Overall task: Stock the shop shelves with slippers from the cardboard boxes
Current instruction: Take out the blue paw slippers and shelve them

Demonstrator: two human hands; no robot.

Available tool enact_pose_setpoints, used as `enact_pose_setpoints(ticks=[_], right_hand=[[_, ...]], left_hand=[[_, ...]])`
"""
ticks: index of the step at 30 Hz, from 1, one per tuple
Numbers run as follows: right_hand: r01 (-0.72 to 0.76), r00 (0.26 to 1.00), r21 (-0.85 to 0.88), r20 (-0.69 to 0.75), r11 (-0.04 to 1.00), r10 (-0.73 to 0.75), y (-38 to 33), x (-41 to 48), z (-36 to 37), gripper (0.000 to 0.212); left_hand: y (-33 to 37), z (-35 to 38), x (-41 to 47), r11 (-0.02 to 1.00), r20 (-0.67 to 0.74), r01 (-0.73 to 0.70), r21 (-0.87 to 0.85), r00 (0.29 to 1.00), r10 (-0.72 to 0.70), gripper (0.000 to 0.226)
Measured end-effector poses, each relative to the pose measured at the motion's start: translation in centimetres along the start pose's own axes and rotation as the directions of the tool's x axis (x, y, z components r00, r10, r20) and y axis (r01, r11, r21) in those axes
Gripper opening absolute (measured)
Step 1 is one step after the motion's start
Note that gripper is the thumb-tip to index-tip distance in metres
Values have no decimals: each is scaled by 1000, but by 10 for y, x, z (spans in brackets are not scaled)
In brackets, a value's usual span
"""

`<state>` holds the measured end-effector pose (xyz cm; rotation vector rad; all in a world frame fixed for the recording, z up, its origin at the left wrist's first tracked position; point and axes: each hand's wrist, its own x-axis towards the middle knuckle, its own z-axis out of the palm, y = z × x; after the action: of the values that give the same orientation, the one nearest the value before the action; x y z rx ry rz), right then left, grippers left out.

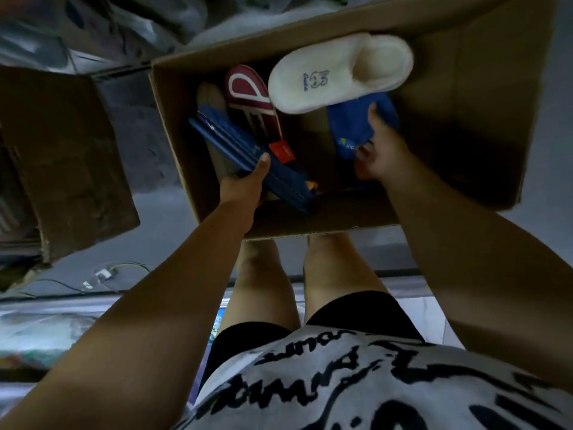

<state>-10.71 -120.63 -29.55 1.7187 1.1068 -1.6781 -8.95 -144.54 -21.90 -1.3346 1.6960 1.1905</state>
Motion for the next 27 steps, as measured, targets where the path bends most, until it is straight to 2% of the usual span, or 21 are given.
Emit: enact_pose_setpoints(ticks=[4, 7, 8, 12, 14, 16, 19, 23, 25, 27], right_hand=[[42, 999, 172, 18, 984, -46, 0, 1, -4, 66], [66, 998, 209, 7, 976, -69, 0, -5, -11, 62], [80, 997, 202, -3, 976, -81, 0, -8, -15, 62], [143, 989, 166, -49, 976, -136, -3, -17, -30, 68], [189, 978, 88, -104, 978, -180, -5, -24, -36, 67], [272, 944, -60, -180, 960, -278, -6, -28, -42, 66], [391, 893, -157, -172, 907, -415, -8, -30, -55, 67], [439, 881, -162, -114, 884, -459, -15, -42, -71, 52], [468, 869, -152, -104, 871, -485, -20, -51, -77, 50], [489, 854, -163, -109, 857, -508, -23, -64, -80, 47]], left_hand=[[-18, -13, -4, 998, -27, -25, -50, 999, 23, 34], [-28, -24, -14, 997, -35, -53, -54, 998, 51, 13], [-29, -26, -18, 997, -35, -59, -48, 998, 57, 10], [-23, -25, -28, 997, 62, -69, -24, 996, 71, 22], [-17, -18, -25, 998, 84, -59, 9, 995, 58, 31], [-13, -8, -14, 998, 56, -49, 27, 997, 48, 42], [-8, 10, 0, 999, -28, -32, -1, 999, 32, 48], [-9, 22, 2, 997, -167, -32, 67, 985, 43, 54], [-11, 20, -1, 998, -187, -50, 46, 981, 58, 54], [-13, 14, -8, 996, -155, -85, -20, 985, 81, 45]])
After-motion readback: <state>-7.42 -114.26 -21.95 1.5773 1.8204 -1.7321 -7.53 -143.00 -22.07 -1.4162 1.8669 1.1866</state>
